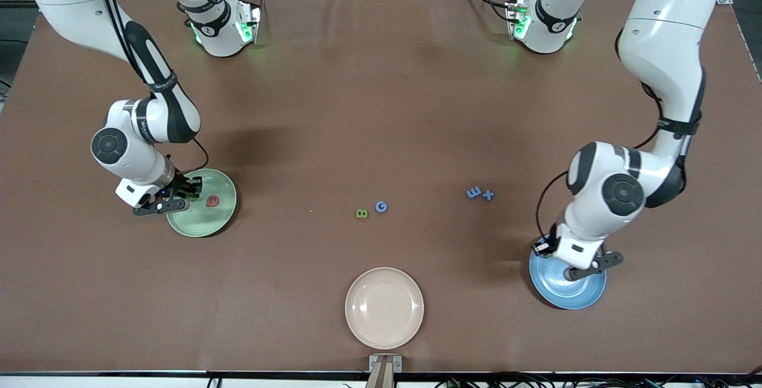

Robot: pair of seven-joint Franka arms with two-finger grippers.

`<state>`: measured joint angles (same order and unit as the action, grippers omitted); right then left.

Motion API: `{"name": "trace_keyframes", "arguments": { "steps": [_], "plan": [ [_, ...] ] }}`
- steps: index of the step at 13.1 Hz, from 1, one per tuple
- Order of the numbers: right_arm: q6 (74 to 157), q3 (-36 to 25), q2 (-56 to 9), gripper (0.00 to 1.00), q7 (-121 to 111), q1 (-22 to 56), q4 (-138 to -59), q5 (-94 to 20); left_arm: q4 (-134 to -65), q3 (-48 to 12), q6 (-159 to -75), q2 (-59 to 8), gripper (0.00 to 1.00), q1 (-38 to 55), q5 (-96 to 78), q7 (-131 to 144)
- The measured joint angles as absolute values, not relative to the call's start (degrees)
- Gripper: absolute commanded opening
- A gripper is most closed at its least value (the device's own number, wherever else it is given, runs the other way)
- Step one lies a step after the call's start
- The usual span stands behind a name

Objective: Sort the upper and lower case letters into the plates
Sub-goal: 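Carry N to green plate with the right gripper while the left gripper carries n, then release N with the right gripper while the left gripper releases n in blue, then grasp green B with the right gripper while the left gripper grasps blue x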

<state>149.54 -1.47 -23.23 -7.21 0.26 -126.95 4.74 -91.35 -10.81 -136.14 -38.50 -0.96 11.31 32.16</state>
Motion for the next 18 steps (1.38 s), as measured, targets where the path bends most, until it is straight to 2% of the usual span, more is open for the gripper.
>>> {"name": "trace_keyframes", "arguments": {
  "steps": [2,3,5,6,9,12,15,18],
  "plan": [
    [146.96,-0.75,-23.03,1.0,-7.16,0.26,-125.98,4.69,-91.37,-10.83,-136.11,-39.36,0.08,-3.34,11.31,28.79],
    [143.08,0.13,-22.69,1.0,-6.47,0.27,-124.14,3.71,-91.32,-10.84,-136.18,-40.01,0.21,-3.7,11.31,28.22],
    [133.92,3.72,-21.78,1.0,-1.37,0.76,-117.83,-1.47,-90.66,-11.06,-136.36,-41.61,0.85,-3.48,11.31,28.24],
    [131.18,5.34,-21.32,1.0,4.15,2.25,-114.71,-2.81,-90.24,-11.15,-136.41,-42.34,1.0,-3.23,11.3,28.37],
    [129.84,6.59,-22.33,1.0,23.39,12.48,-108.21,-3.44,-89.32,-11.89,-136.56,-42.57,1.0,-2.98,10.95,29.16],
    [130.31,6.43,-29.87,1.0,37.12,22.49,-99.66,-2.85,-90.33,-12.73,-133.52,-39.49,1.0,-1.51,10.91,31.12],
    [130.85,6.02,-38.95,1.0,45.88,27.38,-90.81,2.79,-96.93,-13.15,-133.43,-34.17,1.0,2.12,10.91,38.0],
    [130.9,5.9,-45.5,1.0,53.13,29.29,-83.62,5.82,-108.2,-13.11,-143.52,-30.35,1.0,3.25,10.91,42.49]
  ]
}}
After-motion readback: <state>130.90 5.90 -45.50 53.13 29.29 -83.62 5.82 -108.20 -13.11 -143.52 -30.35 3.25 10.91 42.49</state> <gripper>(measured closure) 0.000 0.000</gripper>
